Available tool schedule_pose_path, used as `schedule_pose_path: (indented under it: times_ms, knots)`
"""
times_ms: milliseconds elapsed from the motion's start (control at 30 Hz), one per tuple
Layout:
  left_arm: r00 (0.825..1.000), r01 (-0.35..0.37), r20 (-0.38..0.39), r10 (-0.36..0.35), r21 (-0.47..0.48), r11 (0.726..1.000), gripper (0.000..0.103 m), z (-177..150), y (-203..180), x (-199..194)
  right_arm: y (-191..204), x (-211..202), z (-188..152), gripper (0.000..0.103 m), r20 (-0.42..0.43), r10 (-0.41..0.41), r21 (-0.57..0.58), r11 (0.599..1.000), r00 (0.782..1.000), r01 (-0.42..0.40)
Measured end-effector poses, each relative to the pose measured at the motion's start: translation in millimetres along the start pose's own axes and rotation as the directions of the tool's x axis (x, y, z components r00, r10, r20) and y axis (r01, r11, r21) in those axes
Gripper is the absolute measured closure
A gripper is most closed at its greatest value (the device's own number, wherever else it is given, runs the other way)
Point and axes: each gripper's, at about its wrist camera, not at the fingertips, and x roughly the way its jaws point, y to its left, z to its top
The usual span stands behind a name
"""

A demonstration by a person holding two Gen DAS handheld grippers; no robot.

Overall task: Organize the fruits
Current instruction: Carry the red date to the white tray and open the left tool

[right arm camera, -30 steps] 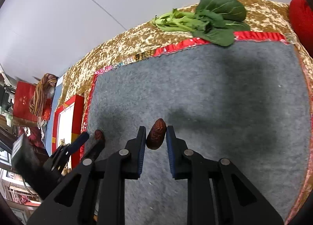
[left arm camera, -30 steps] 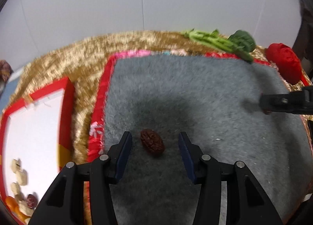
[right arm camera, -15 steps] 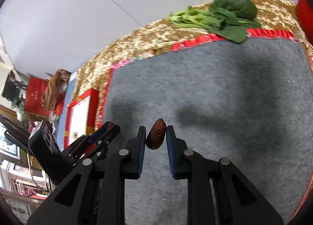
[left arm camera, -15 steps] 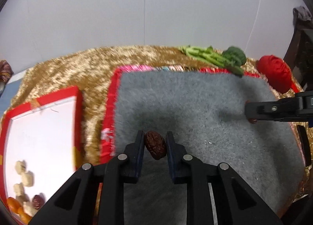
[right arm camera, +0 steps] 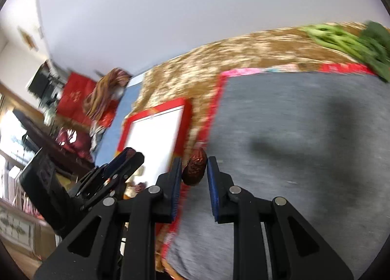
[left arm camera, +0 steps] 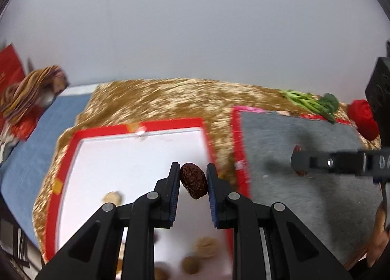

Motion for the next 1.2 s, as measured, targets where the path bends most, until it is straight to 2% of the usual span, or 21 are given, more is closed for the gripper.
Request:
schedule_pose_path:
  times_ms: [200,467,700,967,1200]
  knots:
    - [0.999,-0.035,-0.035,0.034,-0.011,0.999,0.082,-8.1,24.1,3.6,45.5,50.9,-16.2,0.080,-0.087,0.028,-0.092,0.995,0.996,-0.036]
    - [0.995,-0.058,-0.082,0.056,-0.017,0.998,0.082,-18.4,46.7,8.4,63.6,89.7,-31.0,0.080,-0.167,0.030,-0.131,0.990,0.985,-0.052]
    - [0.993,-0.082,-0.085,0.080,-0.016,0.997,0.082,-21.0,59.7,8.7,74.4,109.8,-33.7,0.080,-0.192,0.016,-0.159,0.986,0.981,-0.047]
    - [0.987,-0.149,-0.056,0.149,0.013,0.989,0.082,-20.5,64.5,2.7,80.4,124.0,-40.1,0.080,-0.197,-0.072,-0.225,0.974,0.978,0.026]
    - [0.975,-0.220,-0.018,0.221,0.030,0.975,0.081,-17.7,66.6,-3.3,85.9,126.2,-43.5,0.079,-0.189,-0.107,-0.267,0.962,0.976,0.054]
